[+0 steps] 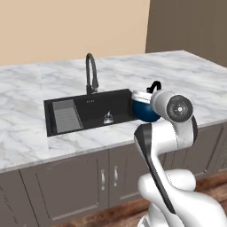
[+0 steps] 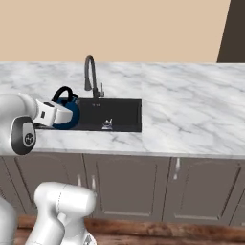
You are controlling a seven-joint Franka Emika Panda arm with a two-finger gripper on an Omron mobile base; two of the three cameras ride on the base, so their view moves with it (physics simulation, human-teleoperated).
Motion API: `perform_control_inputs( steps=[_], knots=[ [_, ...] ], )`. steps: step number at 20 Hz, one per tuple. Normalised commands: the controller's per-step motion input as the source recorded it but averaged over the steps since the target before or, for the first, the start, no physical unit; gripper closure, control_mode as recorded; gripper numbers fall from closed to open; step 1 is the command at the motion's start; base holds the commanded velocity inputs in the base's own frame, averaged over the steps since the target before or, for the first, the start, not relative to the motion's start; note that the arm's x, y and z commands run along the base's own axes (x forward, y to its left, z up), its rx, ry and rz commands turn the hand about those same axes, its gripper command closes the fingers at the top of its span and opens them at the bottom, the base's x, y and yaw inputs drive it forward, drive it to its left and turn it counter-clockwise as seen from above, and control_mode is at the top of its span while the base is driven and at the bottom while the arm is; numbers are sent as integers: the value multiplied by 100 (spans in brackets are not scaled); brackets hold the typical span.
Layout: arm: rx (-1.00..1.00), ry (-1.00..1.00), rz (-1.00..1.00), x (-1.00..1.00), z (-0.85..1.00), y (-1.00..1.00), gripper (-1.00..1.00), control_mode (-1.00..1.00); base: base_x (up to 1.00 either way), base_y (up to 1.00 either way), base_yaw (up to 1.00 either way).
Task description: Open the cabinet, pick the kettle from the cabinet, and place it in the sink.
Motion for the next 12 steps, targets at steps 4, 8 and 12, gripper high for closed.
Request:
perform_control_inputs(
  steps=[4,8,12],
  knots=[
    [0,0,0,0,0,0,100,100,30,-57,0],
    [0,0,0,0,0,0,100,100,39,-48,1],
    [0,0,0,0,0,0,100,100,39,-42,8]
  ],
)
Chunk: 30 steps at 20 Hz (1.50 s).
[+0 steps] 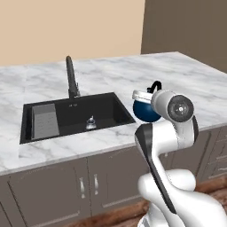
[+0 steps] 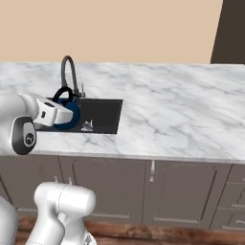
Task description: Open the cabinet, pick the kettle from the cabinet, and place it in the sink.
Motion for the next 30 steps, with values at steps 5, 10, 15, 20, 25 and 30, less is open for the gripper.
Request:
perform_control_inputs(
  steps=[5,10,15,20,25,30],
  knots=[
    [0,0,0,0,0,0,100,100,38,-45,5],
    [0,0,0,0,0,0,100,100,41,-45,1],
    [0,0,0,0,0,0,100,100,52,-29,3],
    [0,0,0,0,0,0,100,100,52,-1,7],
    [0,0,0,0,0,0,100,100,51,-15,13],
    [0,0,0,0,0,0,100,100,19,-22,14]
  ],
)
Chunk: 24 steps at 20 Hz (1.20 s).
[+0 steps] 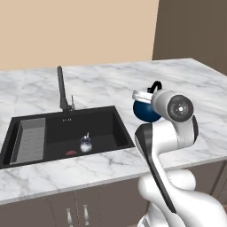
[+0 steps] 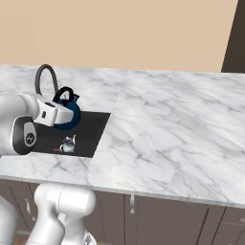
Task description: Open the cabinet, pick the kettle from the cabinet, and place it in the sink.
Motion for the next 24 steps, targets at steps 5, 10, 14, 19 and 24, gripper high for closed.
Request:
perform_control_inputs(
  steps=[5,10,14,19,24],
  knots=[
    [0,0,0,0,0,0,100,100,1,-2,0],
    [0,0,0,0,0,0,100,100,0,0,0],
    [0,0,0,0,0,0,100,100,0,0,0],
    [0,0,0,0,0,0,100,-100,0,0,0],
    [0,0,0,0,0,0,100,-100,0,0,0]
  ],
)
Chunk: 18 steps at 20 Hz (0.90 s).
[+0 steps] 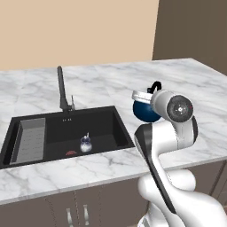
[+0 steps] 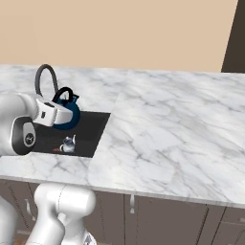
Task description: Open the cabinet, pick the kettle from the cabinet, and place it in the sink.
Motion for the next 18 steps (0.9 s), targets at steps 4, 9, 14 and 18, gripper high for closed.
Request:
perform_control_inputs(
  steps=[4,9,14,18],
  knots=[
    [0,0,0,0,0,0,100,-100,0,0,0],
    [-1,-1,0,-3,-2,0,100,-100,0,0,0],
    [-1,3,21,17,-6,-5,100,-100,0,0,0],
    [1,25,33,41,-5,-3,100,-100,0,0,0]
  ],
)
